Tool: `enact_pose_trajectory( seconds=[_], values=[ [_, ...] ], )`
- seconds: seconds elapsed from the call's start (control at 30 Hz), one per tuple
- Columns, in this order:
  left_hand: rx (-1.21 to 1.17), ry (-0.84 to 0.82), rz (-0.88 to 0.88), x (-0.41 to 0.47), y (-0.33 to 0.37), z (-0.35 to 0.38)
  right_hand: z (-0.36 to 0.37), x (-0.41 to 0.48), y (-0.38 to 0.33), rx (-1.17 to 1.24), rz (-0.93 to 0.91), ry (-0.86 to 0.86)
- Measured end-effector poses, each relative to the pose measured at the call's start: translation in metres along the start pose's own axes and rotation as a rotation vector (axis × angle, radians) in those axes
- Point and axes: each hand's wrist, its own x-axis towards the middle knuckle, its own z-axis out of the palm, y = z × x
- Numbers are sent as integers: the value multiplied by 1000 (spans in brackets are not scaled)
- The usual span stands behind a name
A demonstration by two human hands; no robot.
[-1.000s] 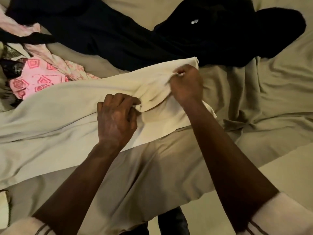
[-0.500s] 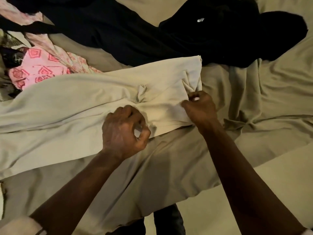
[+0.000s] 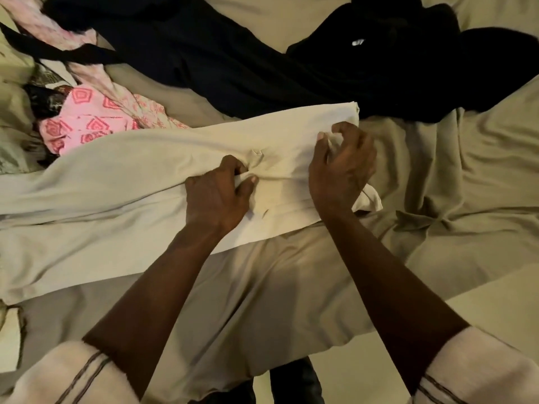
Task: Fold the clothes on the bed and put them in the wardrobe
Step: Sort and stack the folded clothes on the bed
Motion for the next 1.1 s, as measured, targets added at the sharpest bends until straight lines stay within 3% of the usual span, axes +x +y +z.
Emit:
enact_pose_trajectory(
  seconds=[0.07,0.17,0.3,0.43,0.6,0.7,0.77,0.83,0.9,1.0,1.1],
  values=[
    [27,95,66,-3,-3,3,-4,-21,-4,-39,-304,-52],
    [73,353,79,-16,-5,-5,-5,-59,-14,29,-674,-333],
    [-64,576,-134,-36,-33,-35,7,-98,-42,83,-731,-529],
    [47,628,-439,-54,-114,-76,40,-120,-87,46,-800,-488],
    [288,546,-639,-62,-217,-122,95,-152,-148,33,-1083,-506],
    [263,400,-693,-55,-264,-136,131,-178,-185,-240,-1219,-554],
    [126,338,-616,-54,-292,-146,149,-191,-209,-312,-1239,-560],
    [-44,369,-561,-57,-306,-156,154,-194,-222,-220,-1169,-599],
    [-293,412,-631,-59,-320,-169,150,-194,-229,-130,-1124,-677],
    [-667,371,-742,-51,-334,-176,141,-191,-230,-183,-1116,-805],
    [-604,224,-728,-36,-340,-185,152,-195,-240,-212,-1029,-825]
  ],
)
